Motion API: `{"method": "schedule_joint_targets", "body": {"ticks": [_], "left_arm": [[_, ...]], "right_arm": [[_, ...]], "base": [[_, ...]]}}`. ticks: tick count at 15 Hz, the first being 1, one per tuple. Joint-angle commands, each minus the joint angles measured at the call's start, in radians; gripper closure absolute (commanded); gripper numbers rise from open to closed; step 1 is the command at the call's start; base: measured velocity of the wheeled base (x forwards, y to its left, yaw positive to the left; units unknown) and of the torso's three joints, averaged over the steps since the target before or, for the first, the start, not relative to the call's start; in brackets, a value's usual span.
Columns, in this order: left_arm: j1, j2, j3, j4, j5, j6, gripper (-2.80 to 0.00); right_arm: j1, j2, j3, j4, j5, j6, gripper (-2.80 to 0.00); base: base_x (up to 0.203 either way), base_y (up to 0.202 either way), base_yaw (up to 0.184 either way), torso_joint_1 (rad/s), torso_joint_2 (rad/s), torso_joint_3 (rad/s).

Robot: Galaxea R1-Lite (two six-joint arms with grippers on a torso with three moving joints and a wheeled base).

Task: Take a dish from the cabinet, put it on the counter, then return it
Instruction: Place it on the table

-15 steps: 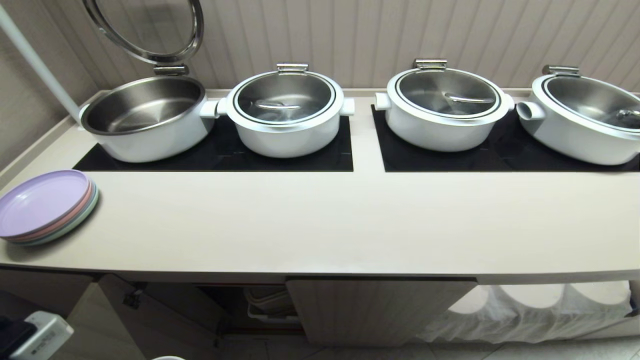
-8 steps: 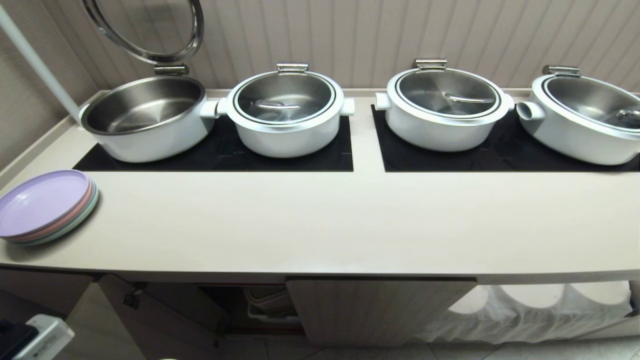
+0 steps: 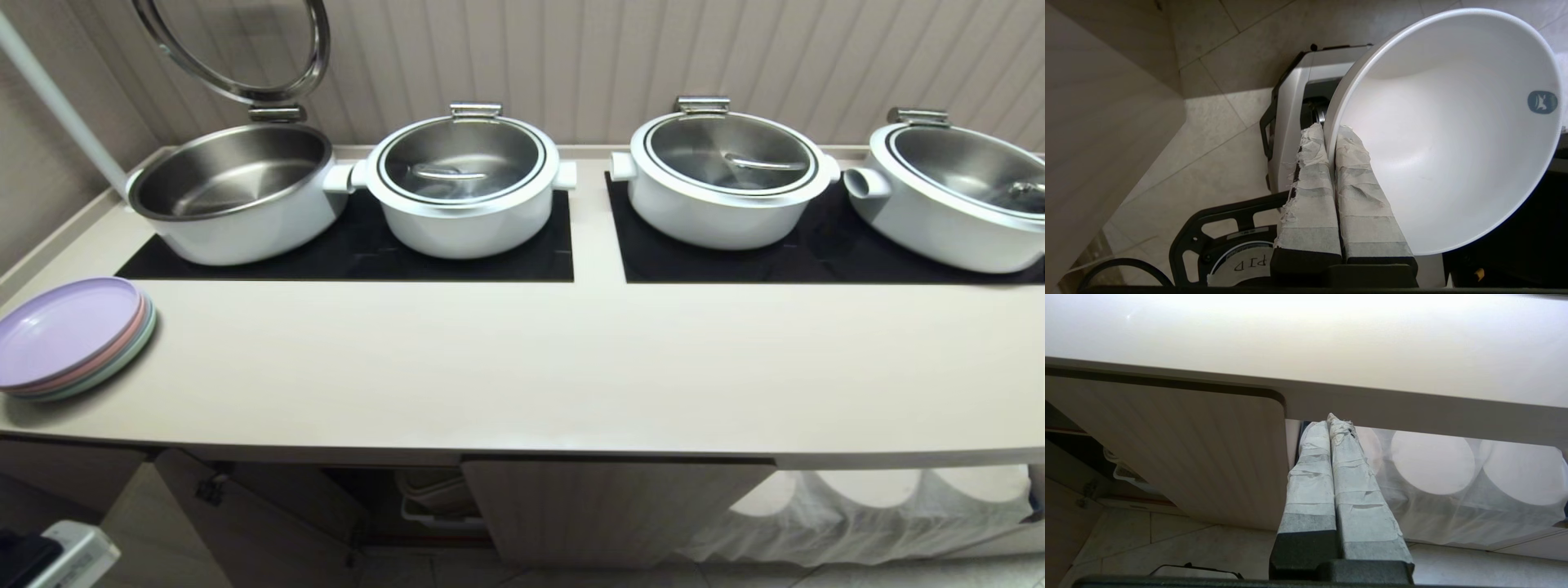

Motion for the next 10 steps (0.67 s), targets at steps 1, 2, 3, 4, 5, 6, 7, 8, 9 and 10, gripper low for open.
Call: {"method": "schedule_joint_targets", "body": {"ticks": [1,2,3,4,5,6,7,8,9,10], "left_arm": [[0.0,0.003,-0.001,0.004,0.0,-0.002,0.0],[0.0,0.003,-0.001,0.004,0.0,-0.002,0.0],[0.0,0.003,-0.001,0.003,0.0,-0.002,0.0],[0.0,0.007,-0.004,0.002,0.0,-0.002,0.0],[0.002,0.009,-0.004,0.002,0.001,-0.002,0.0],[0.002,0.007,-0.003,0.002,0.001,-0.003,0.0],[0.002,0.003,-0.001,0.003,0.001,-0.003,0.0],[0.0,0.004,-0.003,0.002,0.001,-0.003,0.0],[0.0,0.006,-0.003,0.002,0.001,-0.003,0.0],[0.0,0.004,-0.003,0.002,0.001,-0.003,0.0]], "right_arm": [[0.0,0.0,0.0,0.0,0.002,-0.002,0.0],[0.001,0.0,0.0,0.0,0.002,-0.002,0.0],[0.0,0.0,0.0,0.0,0.0,-0.001,0.0],[0.0,0.0,0.0,0.0,0.001,-0.001,0.0],[0.001,0.0,0.0,0.0,0.002,-0.001,0.0],[0.0,0.0,0.0,0.0,0.002,-0.001,0.0],[0.0,0.0,0.0,0.0,0.0,-0.002,0.0],[0.001,0.0,0.0,0.0,0.002,-0.001,0.0],[0.0,0.0,0.0,0.0,0.001,-0.002,0.0],[0.0,0.0,0.0,0.0,0.002,-0.001,0.0]], "base": [[0.004,-0.133,0.002,0.007,0.0,0.002],[0.001,-0.181,0.005,0.007,0.0,-0.002],[0.0,-0.191,0.004,-0.003,0.0,0.006],[0.0,-0.202,0.002,0.003,0.0,0.007],[0.0,-0.197,0.001,-0.002,0.0,-0.002],[0.0,-0.192,0.003,0.002,0.0,0.002],[0.0,-0.196,-0.002,0.007,0.0,0.002],[0.0,-0.194,0.002,0.002,0.01,0.002],[0.0,-0.196,0.001,0.001,0.0,-0.001],[0.0,-0.193,0.0,0.002,0.0,0.005]]}}
